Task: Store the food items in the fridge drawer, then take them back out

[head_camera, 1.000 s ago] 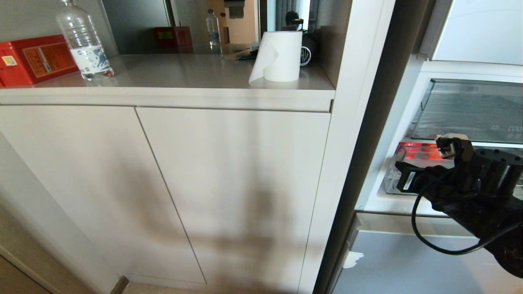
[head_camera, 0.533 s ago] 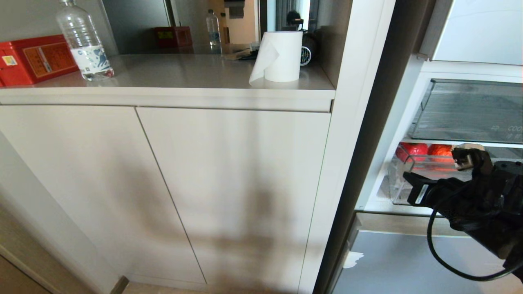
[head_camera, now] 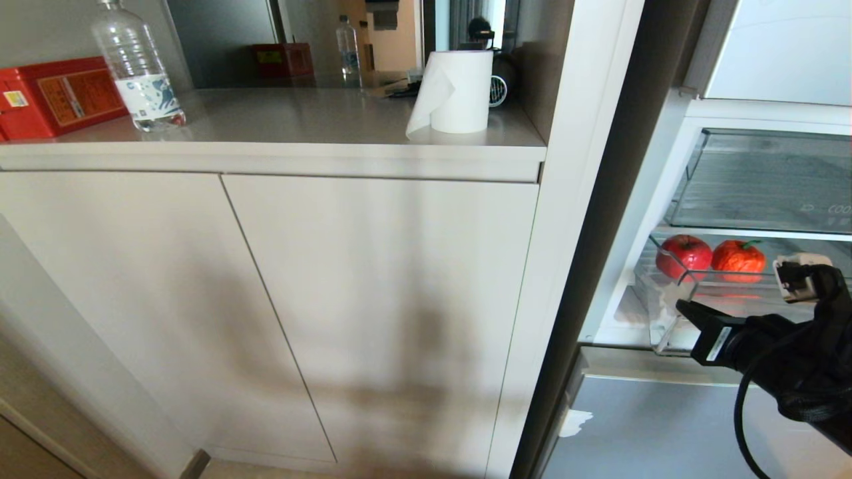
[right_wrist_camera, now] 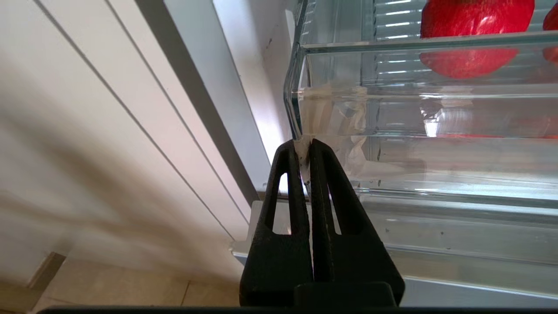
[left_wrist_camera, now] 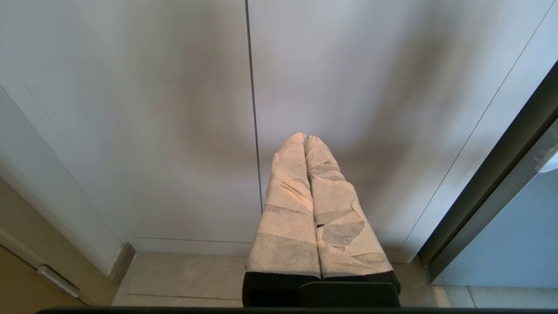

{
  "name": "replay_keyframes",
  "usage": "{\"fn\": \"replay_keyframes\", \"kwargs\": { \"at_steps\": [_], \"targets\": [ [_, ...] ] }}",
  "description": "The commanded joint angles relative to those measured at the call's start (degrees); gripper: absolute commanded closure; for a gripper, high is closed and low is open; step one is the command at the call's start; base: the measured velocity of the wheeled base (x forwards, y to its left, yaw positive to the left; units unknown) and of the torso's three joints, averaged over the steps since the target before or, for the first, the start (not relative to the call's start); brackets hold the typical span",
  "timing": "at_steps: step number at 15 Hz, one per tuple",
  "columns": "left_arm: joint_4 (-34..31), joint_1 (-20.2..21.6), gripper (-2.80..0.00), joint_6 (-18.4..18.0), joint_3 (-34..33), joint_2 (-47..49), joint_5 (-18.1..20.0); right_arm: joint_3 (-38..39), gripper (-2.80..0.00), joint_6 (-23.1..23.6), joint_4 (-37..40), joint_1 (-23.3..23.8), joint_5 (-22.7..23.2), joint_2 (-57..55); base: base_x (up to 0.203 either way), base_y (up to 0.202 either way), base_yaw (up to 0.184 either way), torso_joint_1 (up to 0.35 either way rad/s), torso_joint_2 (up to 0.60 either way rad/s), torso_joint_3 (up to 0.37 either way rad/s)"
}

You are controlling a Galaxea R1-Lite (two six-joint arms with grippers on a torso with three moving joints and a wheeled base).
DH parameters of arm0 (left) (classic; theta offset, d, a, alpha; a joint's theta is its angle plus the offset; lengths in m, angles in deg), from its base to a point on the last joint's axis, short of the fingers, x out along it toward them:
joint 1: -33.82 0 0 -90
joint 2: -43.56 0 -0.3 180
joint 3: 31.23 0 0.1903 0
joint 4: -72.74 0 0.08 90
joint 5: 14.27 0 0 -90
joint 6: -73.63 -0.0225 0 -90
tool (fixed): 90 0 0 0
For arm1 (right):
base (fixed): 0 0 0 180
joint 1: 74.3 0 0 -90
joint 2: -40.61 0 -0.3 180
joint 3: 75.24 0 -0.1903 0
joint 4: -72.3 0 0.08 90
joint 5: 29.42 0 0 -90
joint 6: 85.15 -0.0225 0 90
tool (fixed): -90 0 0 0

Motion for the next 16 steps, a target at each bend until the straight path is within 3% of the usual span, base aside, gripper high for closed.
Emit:
{"fn": "replay_keyframes", "kwargs": {
  "at_steps": [1,13,16],
  "targets": [
    [0.0,0.0,0.0,0.0,0.0,0.1,0.0,0.7,0.0,0.0,-0.5,0.0,-0.1,2.2,0.0,0.0,0.0,0.0,0.0,0.0],
    [0.0,0.0,0.0,0.0,0.0,0.1,0.0,2.5,0.0,0.0,8.4,-0.1,-0.3,10.5,0.0,0.0,0.0,0.0,0.0,0.0],
    [0.0,0.0,0.0,0.0,0.0,0.1,0.0,2.3,0.0,0.1,14.5,-0.2,-0.2,15.2,0.0,0.0,0.0,0.0,0.0,0.0]
  ]
}}
